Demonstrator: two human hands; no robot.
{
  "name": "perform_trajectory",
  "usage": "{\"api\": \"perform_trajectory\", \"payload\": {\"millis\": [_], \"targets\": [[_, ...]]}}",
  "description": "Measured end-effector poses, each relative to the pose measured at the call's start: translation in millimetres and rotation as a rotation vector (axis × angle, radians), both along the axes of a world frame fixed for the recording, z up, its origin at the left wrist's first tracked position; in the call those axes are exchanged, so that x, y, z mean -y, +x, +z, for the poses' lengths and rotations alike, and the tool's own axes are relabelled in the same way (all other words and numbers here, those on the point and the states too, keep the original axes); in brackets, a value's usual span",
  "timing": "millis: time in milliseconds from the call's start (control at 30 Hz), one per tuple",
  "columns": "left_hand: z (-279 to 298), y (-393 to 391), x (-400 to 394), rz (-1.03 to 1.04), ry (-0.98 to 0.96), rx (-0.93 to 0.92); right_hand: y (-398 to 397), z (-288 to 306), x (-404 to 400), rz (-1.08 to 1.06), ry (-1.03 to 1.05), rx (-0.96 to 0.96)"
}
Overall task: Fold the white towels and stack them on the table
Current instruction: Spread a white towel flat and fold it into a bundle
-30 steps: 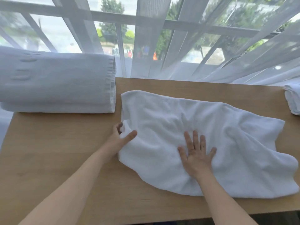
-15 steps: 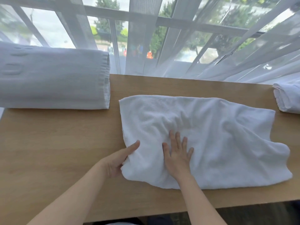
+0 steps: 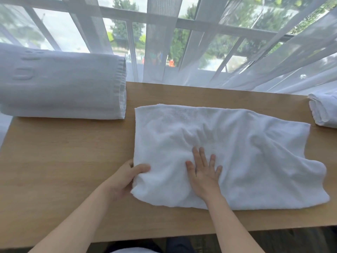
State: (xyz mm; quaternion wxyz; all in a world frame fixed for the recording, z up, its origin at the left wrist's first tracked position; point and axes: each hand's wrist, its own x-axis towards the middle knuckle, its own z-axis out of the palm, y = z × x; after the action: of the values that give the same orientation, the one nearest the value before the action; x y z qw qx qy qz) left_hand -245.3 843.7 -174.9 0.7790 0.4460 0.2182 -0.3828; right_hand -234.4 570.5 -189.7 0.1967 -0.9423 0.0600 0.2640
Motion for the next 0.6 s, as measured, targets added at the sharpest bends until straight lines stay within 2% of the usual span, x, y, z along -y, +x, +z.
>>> {"api": "perform_trajectory", "payload": {"millis": [167, 367, 500, 600], "targets": [[-13.7, -2.6, -20.2, -0.052, 0.143, -0.056, -8.9, -7.5, -6.3, 0.082, -0.111, -0.017], [-10.5, 53.2, 12.4, 0.199, 0.022, -0.014, -16.7, -4.8, -7.5, 0.144, -0.167, -0.063], [-4.0, 89.1, 20.9, 0.157, -0.076, -0.001, -21.0, -0.6, -2.6, 0.166, -0.147, -0.059], [1.6, 107.6, 19.8, 0.144, 0.019, 0.067, -20.5, 2.6, -0.9, 0.162, -0.134, -0.047]]}}
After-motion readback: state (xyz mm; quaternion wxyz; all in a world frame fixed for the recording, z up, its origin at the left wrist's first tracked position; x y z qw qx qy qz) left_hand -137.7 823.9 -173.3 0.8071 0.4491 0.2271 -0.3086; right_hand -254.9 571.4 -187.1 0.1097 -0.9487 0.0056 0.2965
